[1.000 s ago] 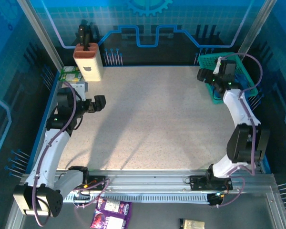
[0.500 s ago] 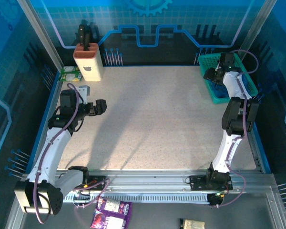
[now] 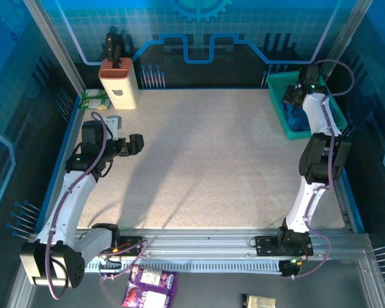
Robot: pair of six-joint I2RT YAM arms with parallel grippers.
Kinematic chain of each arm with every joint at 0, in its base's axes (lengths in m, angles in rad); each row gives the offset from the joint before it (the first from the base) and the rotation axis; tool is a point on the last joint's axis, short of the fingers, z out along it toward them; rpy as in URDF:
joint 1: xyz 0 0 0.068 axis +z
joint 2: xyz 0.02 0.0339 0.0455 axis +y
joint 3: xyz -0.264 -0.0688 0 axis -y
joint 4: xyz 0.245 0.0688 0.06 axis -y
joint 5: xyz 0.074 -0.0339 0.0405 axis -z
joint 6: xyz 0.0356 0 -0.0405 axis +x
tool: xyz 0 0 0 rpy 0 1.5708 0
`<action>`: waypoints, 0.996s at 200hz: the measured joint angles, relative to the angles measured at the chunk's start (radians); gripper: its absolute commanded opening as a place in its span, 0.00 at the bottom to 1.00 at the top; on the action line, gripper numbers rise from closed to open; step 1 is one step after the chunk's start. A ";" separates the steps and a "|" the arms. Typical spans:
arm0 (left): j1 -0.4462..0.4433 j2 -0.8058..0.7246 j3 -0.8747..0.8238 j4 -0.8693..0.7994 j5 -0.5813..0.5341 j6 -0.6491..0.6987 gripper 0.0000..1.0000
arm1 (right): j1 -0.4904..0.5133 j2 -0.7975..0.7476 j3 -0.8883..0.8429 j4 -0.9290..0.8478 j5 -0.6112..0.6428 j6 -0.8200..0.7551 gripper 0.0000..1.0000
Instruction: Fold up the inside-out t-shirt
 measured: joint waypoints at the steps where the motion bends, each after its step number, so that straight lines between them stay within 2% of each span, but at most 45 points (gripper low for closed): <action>1: 0.000 0.000 0.000 0.000 0.000 0.000 0.99 | 0.001 -0.003 0.000 0.000 0.001 0.000 0.00; 31: 0.000 -0.008 0.000 0.000 0.018 -0.002 0.99 | 0.038 -0.193 0.013 -0.008 0.021 -0.014 0.00; 64: 0.000 -0.042 -0.002 0.013 0.042 -0.020 0.99 | 0.174 -0.365 0.158 -0.051 0.031 -0.047 0.00; 107: -0.002 -0.080 -0.031 0.080 0.088 -0.097 0.99 | 0.508 -0.493 0.373 -0.092 0.013 -0.101 0.00; 136: -0.022 -0.081 -0.049 0.113 0.104 -0.154 0.99 | 0.727 -0.534 0.428 -0.081 0.002 -0.122 0.00; 151: -0.041 -0.081 -0.055 0.133 0.108 -0.178 0.98 | 0.805 -0.538 0.430 -0.064 -0.003 -0.130 0.00; 170: -0.070 -0.081 -0.059 0.151 0.111 -0.201 0.98 | 0.840 -0.525 0.430 -0.057 -0.009 -0.129 0.00; 199: -0.102 -0.081 -0.063 0.166 0.112 -0.226 0.98 | 0.842 -0.482 0.408 -0.054 -0.007 -0.127 0.00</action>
